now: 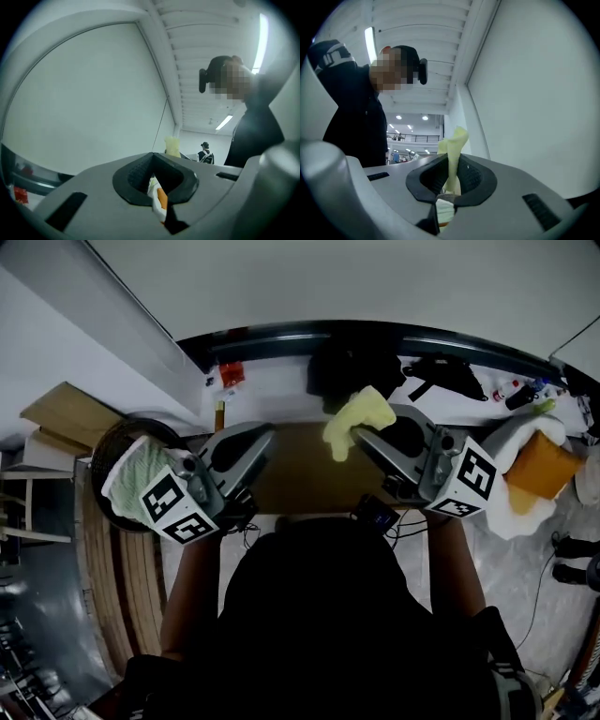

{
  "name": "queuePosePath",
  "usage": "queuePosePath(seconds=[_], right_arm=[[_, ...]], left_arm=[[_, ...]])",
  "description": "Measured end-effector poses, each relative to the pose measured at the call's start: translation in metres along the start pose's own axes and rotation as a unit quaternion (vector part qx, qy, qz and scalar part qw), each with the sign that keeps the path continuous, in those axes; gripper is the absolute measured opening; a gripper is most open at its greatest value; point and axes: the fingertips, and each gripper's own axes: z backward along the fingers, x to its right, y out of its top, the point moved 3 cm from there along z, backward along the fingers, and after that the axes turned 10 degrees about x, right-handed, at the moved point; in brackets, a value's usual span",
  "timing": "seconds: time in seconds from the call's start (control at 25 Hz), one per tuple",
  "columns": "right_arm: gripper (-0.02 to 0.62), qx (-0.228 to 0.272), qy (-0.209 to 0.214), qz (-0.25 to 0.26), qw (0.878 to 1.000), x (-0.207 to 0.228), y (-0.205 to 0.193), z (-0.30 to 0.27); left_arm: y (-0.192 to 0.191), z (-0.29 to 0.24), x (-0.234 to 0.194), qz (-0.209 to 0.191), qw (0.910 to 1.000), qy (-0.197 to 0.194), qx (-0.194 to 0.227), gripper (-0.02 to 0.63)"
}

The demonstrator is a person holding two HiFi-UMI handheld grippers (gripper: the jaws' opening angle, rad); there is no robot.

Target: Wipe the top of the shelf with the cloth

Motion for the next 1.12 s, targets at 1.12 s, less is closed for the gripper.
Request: queuePosePath(seconds=[1.12], right_arm=[[0.049, 0.016, 0.029, -0.12, 0.992, -0.058, -0.024, 0.048]], left_arm=[[-0.022, 0.029, 0.078, 0.06, 0.9966, -0.05, -0.026, 0.011]])
